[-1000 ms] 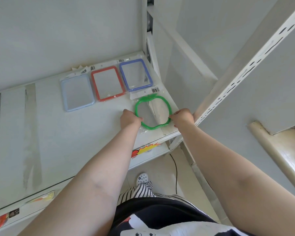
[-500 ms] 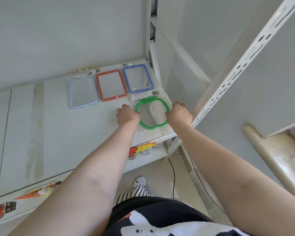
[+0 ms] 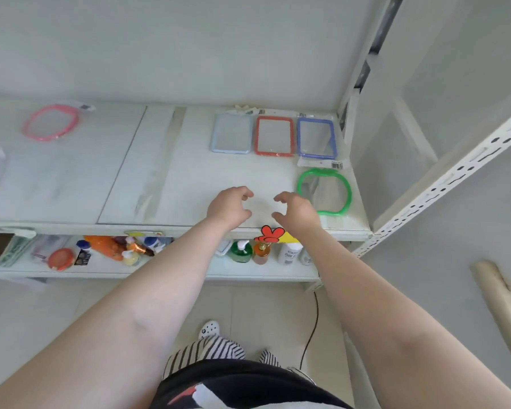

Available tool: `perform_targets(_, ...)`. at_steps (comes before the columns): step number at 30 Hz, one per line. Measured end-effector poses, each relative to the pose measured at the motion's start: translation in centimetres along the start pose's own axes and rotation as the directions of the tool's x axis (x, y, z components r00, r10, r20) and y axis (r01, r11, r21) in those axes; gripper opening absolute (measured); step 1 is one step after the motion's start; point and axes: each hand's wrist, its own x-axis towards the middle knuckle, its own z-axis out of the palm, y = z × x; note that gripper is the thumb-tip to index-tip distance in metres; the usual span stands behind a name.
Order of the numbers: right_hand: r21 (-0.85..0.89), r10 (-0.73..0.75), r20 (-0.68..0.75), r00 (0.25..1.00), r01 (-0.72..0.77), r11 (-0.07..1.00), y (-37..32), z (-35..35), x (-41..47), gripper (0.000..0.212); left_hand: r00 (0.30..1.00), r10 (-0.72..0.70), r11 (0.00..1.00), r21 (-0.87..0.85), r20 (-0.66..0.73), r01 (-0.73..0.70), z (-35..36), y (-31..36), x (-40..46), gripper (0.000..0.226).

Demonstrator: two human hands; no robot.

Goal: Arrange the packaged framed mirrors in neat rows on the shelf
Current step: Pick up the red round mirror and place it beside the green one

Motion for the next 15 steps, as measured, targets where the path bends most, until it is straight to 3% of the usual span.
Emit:
perform_targets(9, -0.097, -0.124, 0.023, 0.992, 0.125, 0.987, -10.4, 6.1, -1.2, 0.04, 0.997, -0.041, 0.999, 0.002, -0.067, 0.041, -6.2, -9.7, -4.4, 0.046)
perform_targets(15, -0.069, -0.111, -0.003, 0.994, 0.111, 0.991, -20.2, 14.7, -3.5, 0.036, 0.995, -0.065, 0.998, 0.013, -0.08, 0.066, -12.2, -22.0, -8.6, 0.043)
